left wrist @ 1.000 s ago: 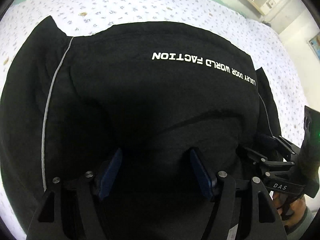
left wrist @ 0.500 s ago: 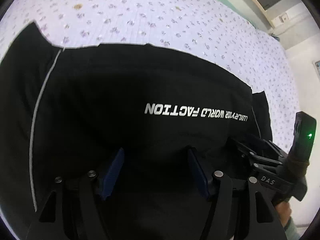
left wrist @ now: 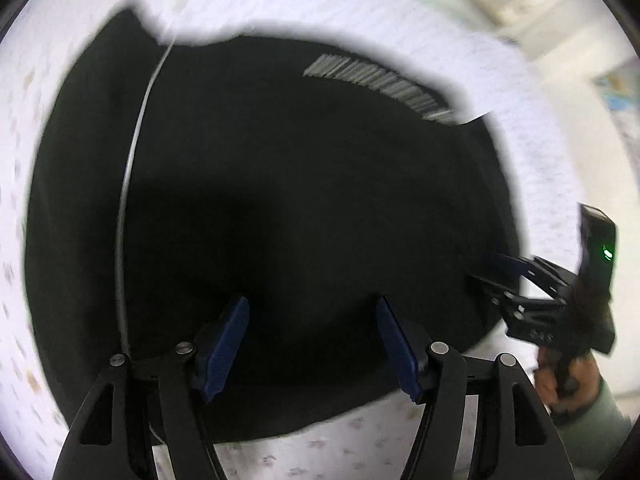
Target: Fold large clothes
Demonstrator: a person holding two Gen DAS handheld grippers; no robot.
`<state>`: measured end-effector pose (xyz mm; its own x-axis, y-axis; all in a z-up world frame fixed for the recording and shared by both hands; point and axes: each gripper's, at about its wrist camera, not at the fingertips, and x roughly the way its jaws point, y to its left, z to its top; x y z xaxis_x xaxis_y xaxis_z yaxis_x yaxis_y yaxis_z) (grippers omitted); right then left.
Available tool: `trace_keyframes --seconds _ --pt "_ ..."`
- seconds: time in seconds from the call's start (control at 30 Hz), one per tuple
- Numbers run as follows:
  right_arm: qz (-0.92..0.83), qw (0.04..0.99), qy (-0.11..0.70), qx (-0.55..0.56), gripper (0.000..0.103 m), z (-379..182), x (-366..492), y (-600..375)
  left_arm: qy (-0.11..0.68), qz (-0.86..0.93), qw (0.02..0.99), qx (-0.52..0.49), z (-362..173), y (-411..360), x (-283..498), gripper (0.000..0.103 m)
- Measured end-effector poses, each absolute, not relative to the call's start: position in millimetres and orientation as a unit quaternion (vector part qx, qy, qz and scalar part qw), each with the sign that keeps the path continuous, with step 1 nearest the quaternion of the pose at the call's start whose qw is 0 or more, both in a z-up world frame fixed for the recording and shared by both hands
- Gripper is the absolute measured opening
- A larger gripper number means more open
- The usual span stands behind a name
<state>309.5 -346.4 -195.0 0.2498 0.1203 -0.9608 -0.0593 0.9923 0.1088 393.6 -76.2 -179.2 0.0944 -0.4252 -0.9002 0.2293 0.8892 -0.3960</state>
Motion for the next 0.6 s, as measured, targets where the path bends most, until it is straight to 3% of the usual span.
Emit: trace_keyframes --seconds 0.1,0.27,0.4,0.6 --pt "0.044 0.787 0.615 0.02 0.073 -206.3 317.6 -343.2 0.654 -0.2 0.724 -0.095 -197.2 -74.4 401.5 0.068" --pt "0.048 0.792 0.606 0.059 0.073 -172.5 312.8 -359.4 0.612 -0.197 0.761 -0.09 -153.6 -54.8 391.5 0.068" --pt "0.026 0.826 0.557 0.083 0.073 -130.8 297.9 -396.4 0.561 -0.189 0.801 -0.084 -109.6 -11.4 383.4 0.068" --pt "-0.026 0.844 0.522 0.124 0.075 -104.2 287.8 -463.1 0.546 -0.142 0.812 -0.148 -90.2 84.7 405.4 0.068"
